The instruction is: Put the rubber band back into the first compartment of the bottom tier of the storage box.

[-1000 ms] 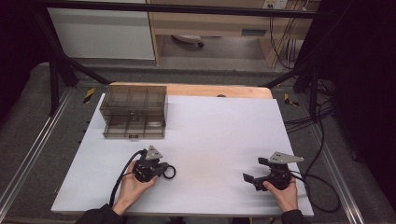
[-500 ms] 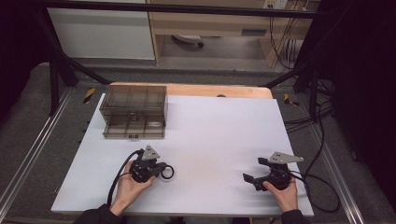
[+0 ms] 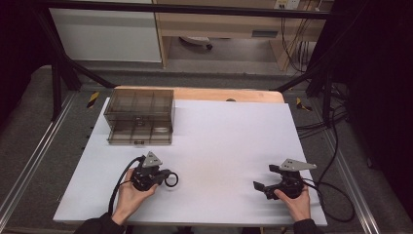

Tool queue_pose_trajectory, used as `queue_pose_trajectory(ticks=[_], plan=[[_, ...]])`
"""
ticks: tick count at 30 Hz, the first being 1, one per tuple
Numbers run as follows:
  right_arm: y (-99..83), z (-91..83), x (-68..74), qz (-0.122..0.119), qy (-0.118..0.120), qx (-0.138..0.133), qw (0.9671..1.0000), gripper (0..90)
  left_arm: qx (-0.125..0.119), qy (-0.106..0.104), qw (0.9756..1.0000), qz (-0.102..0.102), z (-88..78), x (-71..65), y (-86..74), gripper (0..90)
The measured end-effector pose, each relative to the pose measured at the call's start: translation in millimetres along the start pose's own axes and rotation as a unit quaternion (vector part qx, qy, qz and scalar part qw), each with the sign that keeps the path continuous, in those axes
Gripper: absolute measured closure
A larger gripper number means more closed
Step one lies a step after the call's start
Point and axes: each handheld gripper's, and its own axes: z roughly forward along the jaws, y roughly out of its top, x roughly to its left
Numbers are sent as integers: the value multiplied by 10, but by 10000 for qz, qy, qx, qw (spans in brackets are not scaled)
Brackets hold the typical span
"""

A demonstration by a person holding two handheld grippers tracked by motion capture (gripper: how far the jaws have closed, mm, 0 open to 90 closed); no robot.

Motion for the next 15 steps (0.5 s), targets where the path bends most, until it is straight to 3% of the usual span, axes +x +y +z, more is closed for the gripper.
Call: queue_pose_trajectory(ticks=[15], plan=[[-1, 2, 0, 0, 1, 8, 10000, 7, -55, 47, 10000, -66, -126, 89, -52, 868]])
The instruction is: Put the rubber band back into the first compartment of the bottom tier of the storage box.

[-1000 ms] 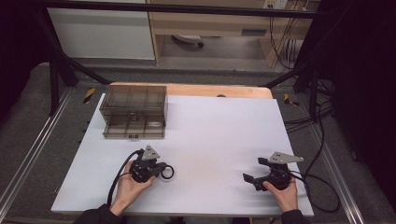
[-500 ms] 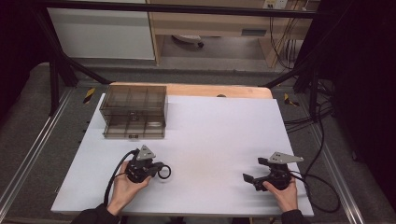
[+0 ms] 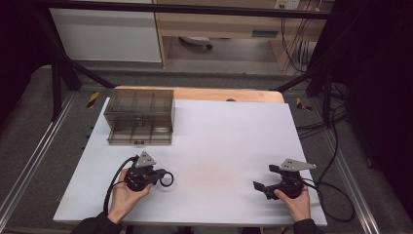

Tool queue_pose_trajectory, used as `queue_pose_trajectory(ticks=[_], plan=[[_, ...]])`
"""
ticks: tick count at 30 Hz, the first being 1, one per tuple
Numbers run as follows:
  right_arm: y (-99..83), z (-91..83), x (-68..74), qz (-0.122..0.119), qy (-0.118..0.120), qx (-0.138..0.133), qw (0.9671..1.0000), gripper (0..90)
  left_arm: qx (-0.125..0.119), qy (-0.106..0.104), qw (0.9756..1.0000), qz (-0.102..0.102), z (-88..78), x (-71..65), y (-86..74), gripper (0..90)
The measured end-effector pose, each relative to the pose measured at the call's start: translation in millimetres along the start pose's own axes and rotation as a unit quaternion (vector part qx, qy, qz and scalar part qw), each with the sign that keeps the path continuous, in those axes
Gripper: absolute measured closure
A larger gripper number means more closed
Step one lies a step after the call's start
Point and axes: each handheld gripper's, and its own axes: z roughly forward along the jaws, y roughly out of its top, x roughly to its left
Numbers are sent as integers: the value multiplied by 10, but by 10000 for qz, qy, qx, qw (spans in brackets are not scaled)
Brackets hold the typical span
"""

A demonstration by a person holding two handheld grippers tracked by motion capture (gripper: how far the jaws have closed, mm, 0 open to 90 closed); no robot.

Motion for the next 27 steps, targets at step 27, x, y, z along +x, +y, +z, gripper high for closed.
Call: queue_pose_trajectory(ticks=[27], plan=[[-1, 3, 1, -2, 2, 11, 10000, 7, -60, 117, 9998, -121, -113, 149, -46, 868]])
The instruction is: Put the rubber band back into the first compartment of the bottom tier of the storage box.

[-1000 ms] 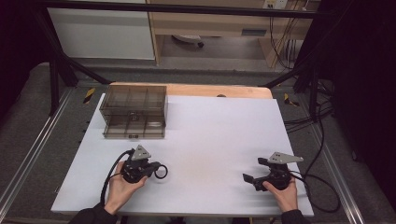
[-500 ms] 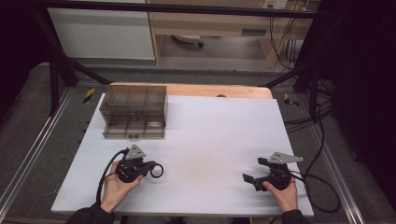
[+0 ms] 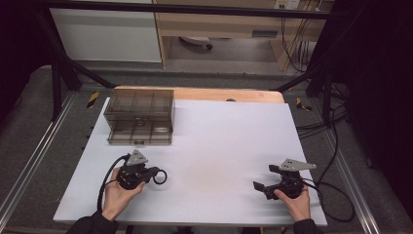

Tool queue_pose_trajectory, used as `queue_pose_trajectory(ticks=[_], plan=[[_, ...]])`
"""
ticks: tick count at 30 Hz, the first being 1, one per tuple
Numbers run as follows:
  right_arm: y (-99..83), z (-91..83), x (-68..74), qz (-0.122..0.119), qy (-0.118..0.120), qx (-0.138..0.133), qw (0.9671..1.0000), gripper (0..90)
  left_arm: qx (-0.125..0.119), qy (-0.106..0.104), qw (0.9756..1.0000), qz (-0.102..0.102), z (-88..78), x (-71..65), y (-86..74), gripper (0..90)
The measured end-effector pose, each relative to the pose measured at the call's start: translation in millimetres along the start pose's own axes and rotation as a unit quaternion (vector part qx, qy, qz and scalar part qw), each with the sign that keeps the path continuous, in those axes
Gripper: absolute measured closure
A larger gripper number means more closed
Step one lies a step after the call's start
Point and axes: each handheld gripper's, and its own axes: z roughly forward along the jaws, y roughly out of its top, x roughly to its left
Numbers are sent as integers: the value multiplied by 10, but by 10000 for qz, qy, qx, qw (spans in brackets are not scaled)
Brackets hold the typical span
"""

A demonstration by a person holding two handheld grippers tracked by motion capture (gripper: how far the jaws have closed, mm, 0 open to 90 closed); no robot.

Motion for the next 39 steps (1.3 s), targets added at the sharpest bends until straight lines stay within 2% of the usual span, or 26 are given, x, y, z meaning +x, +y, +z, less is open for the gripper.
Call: queue_pose_trajectory(ticks=[39], plan=[[-1, 6, 1, 7, 18, 28, 10000, 7, -107, 468, 9983, -331, -108, 342, -43, 869]])
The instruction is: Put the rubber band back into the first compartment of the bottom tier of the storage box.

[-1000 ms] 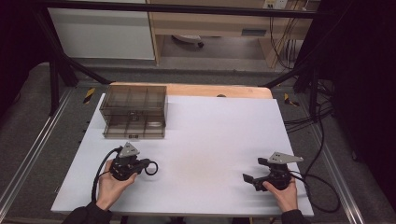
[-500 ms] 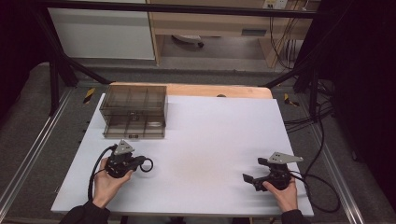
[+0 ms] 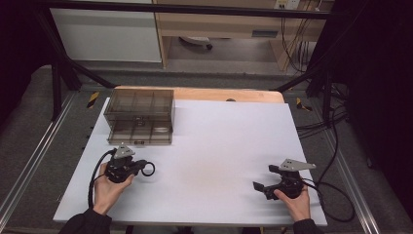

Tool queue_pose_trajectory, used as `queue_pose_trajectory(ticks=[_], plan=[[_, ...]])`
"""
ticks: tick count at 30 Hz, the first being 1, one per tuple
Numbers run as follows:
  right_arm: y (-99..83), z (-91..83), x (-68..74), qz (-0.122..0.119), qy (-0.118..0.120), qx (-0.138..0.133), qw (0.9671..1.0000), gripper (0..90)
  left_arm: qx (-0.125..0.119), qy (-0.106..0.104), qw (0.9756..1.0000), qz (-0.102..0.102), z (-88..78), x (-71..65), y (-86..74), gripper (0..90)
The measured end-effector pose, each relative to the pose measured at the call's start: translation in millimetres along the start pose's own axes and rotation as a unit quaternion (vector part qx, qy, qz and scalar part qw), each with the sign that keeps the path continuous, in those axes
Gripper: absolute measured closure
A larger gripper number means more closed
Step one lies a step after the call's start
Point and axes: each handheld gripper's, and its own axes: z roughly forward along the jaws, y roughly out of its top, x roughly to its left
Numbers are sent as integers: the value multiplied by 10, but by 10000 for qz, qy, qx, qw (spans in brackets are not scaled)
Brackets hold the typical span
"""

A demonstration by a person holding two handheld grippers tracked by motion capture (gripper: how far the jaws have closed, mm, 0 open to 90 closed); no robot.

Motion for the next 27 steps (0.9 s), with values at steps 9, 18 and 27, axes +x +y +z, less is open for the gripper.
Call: queue_pose_trajectory(ticks=[9, 18, 27], plan=[[0, 1, 2, 3, 10, 3, 10000, 7, -20, 106, 9999, -53, -27, 76, -2, 869], [-1, 3, 3, 15, 8, 3, 10000, 7, -61, 212, 9997, -138, -55, 163, -1, 869], [0, 2, 1, 4, 5, 4, 10000, 7, -95, 284, 9993, -213, -85, 250, 10, 869]])
